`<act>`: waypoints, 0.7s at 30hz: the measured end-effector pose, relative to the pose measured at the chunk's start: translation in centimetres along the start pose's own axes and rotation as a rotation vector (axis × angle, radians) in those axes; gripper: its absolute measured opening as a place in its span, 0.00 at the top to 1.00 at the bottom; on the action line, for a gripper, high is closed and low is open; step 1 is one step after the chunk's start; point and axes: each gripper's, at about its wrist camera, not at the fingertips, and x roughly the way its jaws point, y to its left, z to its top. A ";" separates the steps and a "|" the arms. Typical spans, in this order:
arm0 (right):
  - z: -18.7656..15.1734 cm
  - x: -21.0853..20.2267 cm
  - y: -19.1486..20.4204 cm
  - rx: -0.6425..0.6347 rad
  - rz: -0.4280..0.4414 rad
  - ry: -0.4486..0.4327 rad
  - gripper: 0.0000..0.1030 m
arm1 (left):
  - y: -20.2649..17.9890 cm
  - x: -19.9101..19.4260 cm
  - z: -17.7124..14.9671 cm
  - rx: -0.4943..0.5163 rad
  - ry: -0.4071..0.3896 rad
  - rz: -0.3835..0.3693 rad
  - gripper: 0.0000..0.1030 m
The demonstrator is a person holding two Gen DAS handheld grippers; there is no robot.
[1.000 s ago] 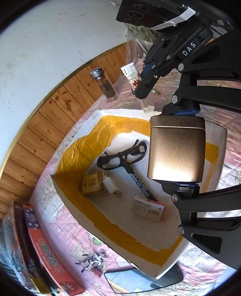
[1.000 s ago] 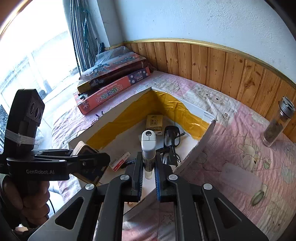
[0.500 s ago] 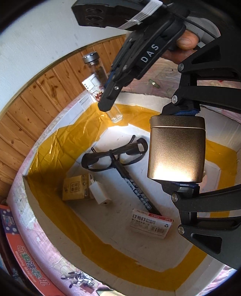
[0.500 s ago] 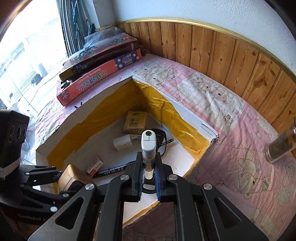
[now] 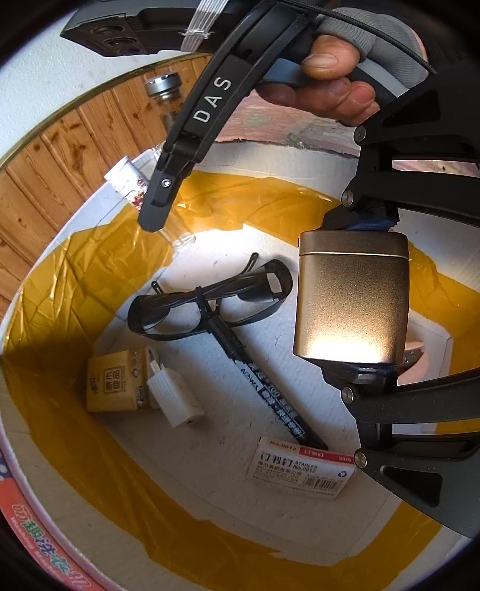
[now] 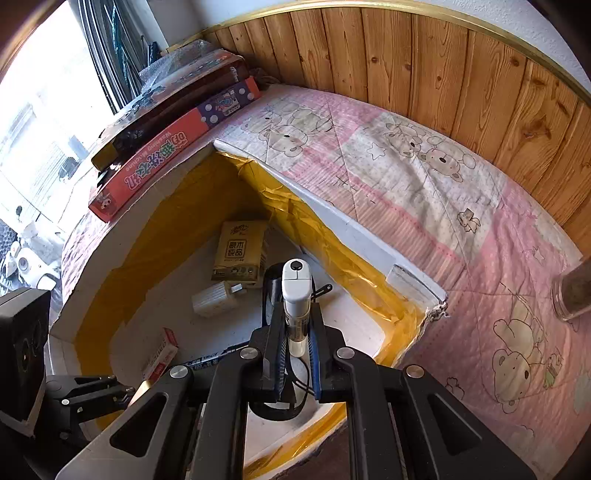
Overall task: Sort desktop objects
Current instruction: 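Open both tools to drop the tin and tube into the box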
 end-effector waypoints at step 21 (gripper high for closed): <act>0.0 -1.8 -0.4 0.029 -0.031 -0.042 0.80 | 0.1 -1.6 -0.6 0.004 -0.028 0.003 0.47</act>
